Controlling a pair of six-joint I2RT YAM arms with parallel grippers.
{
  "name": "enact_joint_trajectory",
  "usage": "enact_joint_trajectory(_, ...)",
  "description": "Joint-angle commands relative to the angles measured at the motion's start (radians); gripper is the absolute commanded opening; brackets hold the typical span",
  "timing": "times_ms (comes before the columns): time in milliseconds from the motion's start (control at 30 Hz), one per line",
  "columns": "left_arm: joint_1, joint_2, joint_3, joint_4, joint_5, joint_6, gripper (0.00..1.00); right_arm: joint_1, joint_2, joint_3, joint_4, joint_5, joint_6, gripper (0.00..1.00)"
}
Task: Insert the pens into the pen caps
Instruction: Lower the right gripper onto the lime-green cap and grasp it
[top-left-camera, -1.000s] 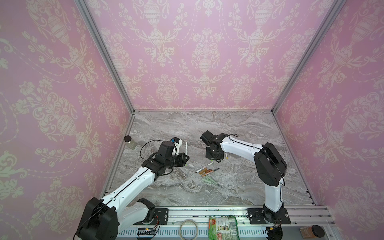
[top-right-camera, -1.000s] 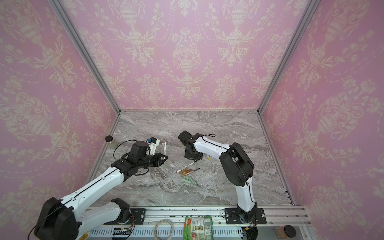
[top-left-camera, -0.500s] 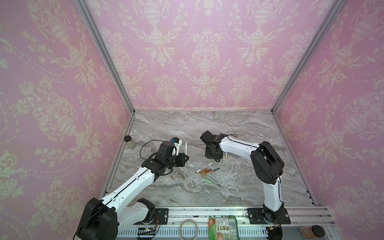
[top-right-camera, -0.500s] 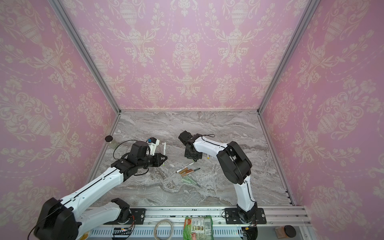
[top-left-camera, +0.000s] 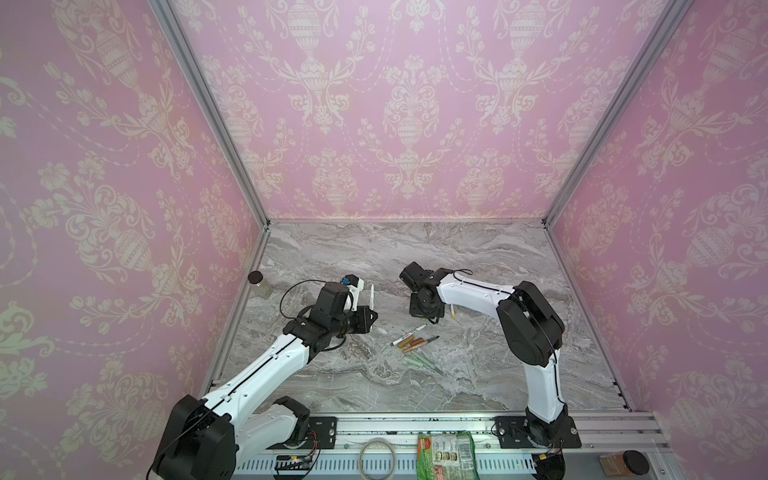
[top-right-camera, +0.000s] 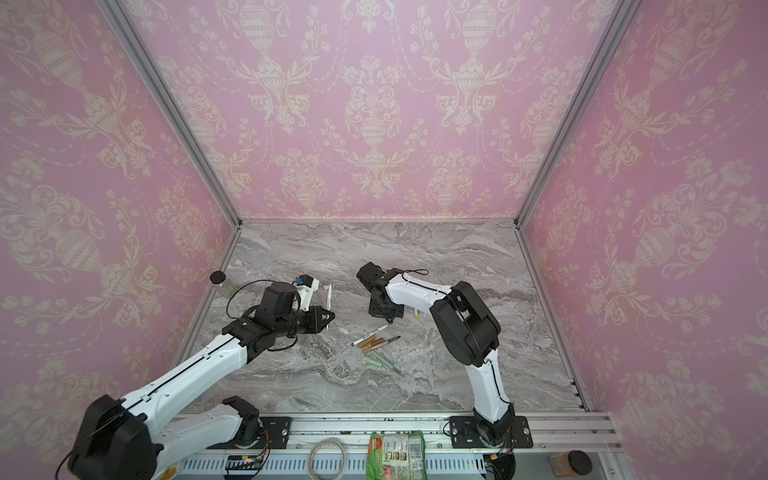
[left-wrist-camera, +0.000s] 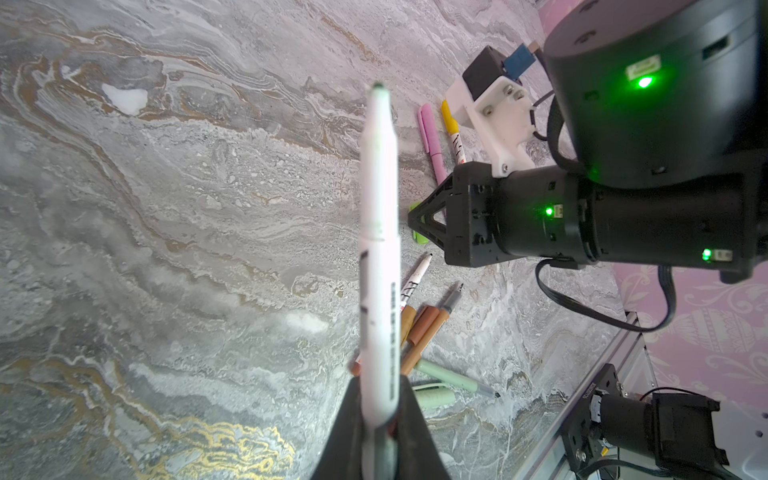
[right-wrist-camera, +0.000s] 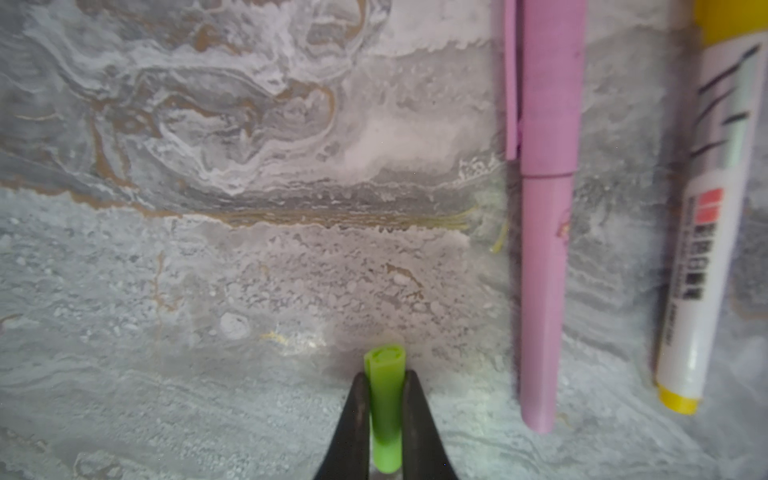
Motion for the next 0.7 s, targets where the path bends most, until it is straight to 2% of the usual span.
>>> enact_joint_trajectory(0,0.005,0.008,0.026,-0.012,-0.025,0.029,0.00,-0.002,0.044,-0.003,-0.008,-0.010,-0.009,0.05)
enact_joint_trajectory(133,0.005,0.008,0.025,-0.010,-0.029,0.025,0.00,-0.002,0.040,0.001,0.000,-0.011,-0.019,0.00)
enact_joint_trajectory(367,0.005,0.008,0.027,-0.008,-0.020,0.022,0.00,-0.003,0.000,0.002,0.019,-0.021,-0.030,0.00)
enact_joint_trajectory(667,-0.010,0.009,0.027,0.065,0.087,0.039,0.00,-0.018,-0.224,0.003,0.083,-0.031,-0.008,0.00)
